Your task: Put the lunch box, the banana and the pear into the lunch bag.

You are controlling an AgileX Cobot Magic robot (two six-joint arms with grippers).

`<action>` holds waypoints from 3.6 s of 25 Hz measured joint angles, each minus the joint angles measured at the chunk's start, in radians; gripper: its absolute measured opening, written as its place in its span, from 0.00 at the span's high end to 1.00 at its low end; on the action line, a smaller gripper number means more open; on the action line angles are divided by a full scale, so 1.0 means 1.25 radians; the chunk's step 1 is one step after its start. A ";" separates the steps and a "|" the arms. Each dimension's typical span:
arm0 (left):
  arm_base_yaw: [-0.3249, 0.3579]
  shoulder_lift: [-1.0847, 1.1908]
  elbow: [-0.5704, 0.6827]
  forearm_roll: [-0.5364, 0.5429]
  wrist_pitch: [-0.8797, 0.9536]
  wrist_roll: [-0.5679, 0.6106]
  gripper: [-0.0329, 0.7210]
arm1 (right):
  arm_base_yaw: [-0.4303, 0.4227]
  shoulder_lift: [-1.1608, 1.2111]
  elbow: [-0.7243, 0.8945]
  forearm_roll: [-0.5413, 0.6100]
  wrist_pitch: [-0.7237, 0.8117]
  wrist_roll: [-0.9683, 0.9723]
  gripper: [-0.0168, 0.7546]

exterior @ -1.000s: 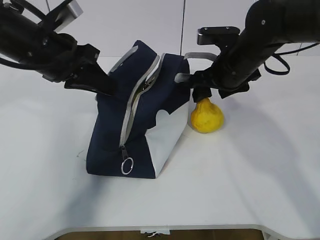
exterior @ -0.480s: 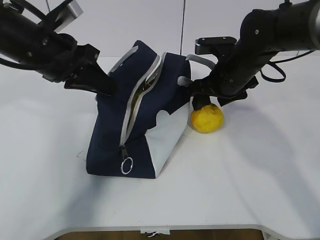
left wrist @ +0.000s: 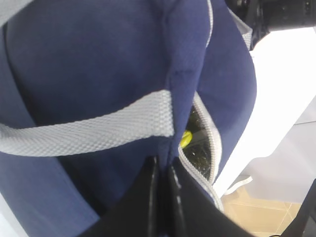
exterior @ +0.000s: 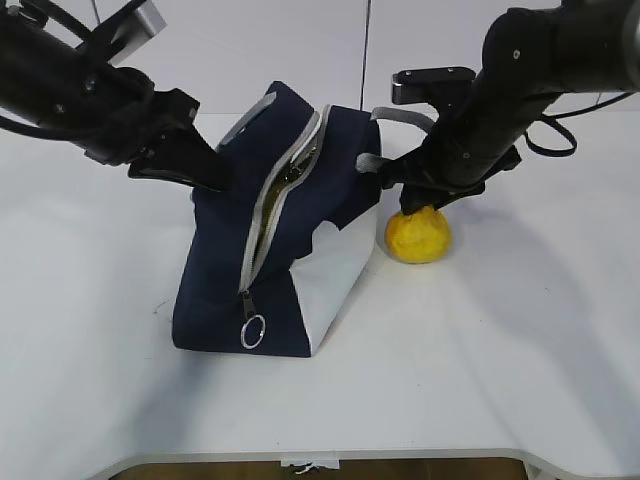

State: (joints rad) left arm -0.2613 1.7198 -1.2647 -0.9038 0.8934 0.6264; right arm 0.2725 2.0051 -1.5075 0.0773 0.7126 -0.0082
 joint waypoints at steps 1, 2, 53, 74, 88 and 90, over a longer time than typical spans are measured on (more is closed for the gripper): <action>0.000 0.000 0.000 0.000 0.000 0.000 0.96 | 0.000 0.000 0.000 0.000 0.004 0.000 0.62; 0.000 0.000 0.000 0.000 0.000 0.000 0.96 | 0.000 -0.001 -0.002 0.000 0.011 0.000 0.63; 0.000 0.000 0.000 -0.077 0.022 0.000 0.96 | 0.000 -0.246 -0.201 0.190 0.212 -0.010 0.65; 0.000 0.000 0.000 -0.170 -0.007 -0.002 0.96 | 0.000 0.000 -0.206 0.537 0.182 -0.234 0.59; 0.000 0.000 0.000 -0.168 -0.007 -0.002 0.96 | -0.003 0.000 -0.411 0.284 0.412 -0.117 0.25; 0.000 0.000 0.000 -0.163 -0.007 -0.002 0.96 | -0.003 -0.002 -0.420 0.214 0.415 -0.059 0.26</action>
State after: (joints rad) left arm -0.2613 1.7198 -1.2647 -1.1078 0.8845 0.6241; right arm 0.2685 2.0031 -2.0325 0.3442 1.2309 -0.0815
